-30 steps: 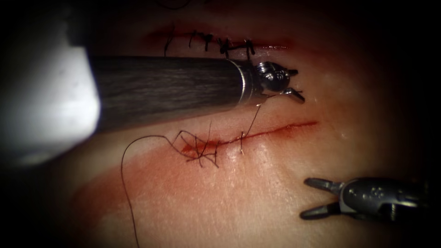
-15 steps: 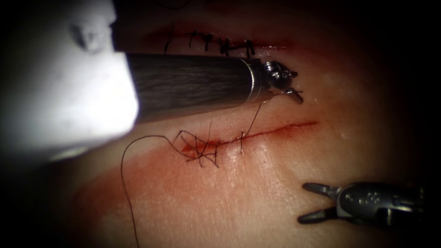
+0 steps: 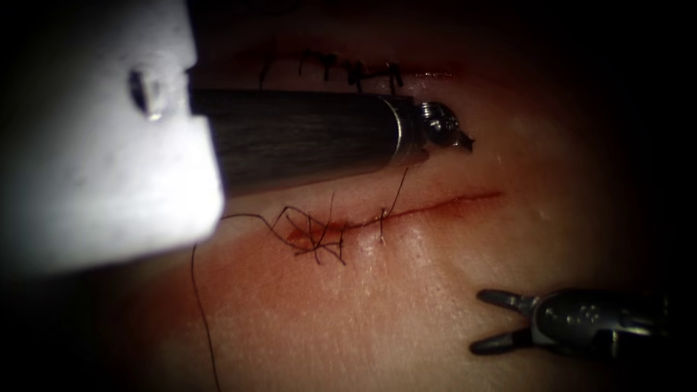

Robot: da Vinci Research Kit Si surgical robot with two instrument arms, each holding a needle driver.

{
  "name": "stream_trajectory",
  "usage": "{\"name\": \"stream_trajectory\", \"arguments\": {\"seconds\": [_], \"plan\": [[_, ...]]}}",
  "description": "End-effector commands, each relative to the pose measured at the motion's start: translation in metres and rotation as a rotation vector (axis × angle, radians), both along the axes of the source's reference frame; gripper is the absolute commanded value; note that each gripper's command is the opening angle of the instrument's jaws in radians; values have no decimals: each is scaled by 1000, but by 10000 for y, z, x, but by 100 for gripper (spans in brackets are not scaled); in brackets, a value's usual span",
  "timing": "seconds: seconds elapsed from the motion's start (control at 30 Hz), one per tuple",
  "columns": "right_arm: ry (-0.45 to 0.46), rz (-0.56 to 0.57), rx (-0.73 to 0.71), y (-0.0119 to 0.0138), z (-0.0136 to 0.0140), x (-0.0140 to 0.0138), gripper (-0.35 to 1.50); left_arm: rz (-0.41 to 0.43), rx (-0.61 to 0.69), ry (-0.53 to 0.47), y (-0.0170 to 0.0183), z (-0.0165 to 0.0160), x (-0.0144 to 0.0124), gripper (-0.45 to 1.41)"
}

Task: Wound Closure

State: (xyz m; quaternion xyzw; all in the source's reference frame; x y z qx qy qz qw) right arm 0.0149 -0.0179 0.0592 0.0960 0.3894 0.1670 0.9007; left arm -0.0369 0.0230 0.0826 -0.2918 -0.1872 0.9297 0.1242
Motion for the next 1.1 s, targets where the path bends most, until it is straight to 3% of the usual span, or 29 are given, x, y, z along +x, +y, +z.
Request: {"name": "stream_trajectory", "arguments": {"seconds": [0.03,0.17,0.23,0.37,0.53,0.73,1.1], "plan": [[6,7,3,-2,5,2,114,-31,-7,-43,8,-6,0,-45],[6,31,3,12,12,5,114,-66,-7,-104,19,-37,15,-45],[18,46,5,21,18,7,106,-78,-8,-121,18,-49,21,-45],[36,112,9,46,37,20,111,-90,-1,-163,14,-66,28,-45],[115,194,87,66,74,39,109,-102,-7,-185,10,-74,35,-45],[127,247,105,86,110,49,121,-102,-8,-198,8,-79,45,-45],[132,276,94,102,136,67,130,-109,-9,-222,3,-92,58,-45]]}}
